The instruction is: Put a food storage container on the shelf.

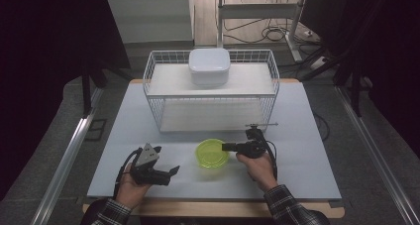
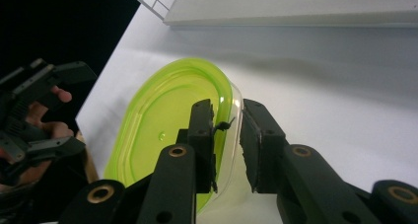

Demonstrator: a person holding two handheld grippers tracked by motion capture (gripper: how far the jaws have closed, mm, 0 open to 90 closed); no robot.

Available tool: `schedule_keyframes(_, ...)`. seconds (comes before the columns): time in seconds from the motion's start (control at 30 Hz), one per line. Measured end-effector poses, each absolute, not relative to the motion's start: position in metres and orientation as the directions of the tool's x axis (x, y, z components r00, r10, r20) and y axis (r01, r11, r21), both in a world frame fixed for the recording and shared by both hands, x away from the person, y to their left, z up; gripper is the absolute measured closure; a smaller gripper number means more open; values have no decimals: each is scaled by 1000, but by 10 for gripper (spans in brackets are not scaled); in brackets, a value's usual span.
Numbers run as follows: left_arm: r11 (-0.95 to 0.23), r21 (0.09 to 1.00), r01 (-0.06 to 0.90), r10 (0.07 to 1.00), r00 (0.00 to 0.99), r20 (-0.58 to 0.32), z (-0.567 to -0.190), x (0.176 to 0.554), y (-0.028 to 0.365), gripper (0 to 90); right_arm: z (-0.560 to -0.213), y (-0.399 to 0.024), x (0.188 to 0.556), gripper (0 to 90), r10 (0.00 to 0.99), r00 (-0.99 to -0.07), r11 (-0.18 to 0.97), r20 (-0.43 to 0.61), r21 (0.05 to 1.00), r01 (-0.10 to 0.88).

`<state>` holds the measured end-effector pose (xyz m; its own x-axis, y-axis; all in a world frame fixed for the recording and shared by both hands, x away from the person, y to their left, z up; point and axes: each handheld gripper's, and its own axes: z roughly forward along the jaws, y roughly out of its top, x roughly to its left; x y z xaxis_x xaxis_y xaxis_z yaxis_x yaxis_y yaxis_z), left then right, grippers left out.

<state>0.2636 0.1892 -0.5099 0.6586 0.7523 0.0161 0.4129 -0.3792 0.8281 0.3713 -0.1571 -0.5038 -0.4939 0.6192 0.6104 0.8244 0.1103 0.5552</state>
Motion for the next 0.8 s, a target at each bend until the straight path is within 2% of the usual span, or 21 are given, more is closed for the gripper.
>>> schedule_keyframes(0.2, -380, 828, 413, 752, 659, 17, -510, 263, 189, 57, -510, -161, 376, 699, 595, -446, 69, 669, 510, 857)
schedule_keyframes(0.27, -382, 827, 413, 751, 660, 17, -510, 264, 189, 57, -512, -163, 377, 774, 563, -430, 54, 706, 488, 871)
schedule_keyframes(0.33, -381, 827, 413, 751, 660, 17, -510, 264, 188, 57, -511, -163, 378, 804, 552, -427, 57, 716, 479, 876)
schedule_keyframes(0.53, -380, 828, 412, 751, 660, 16, -510, 264, 189, 57, -506, -159, 376, 813, 562, -437, 75, 702, 483, 873)
schedule_keyframes(0.8, -379, 828, 413, 753, 658, 17, -510, 264, 189, 57, -490, -167, 374, 816, 543, -449, 30, 710, 518, 855)
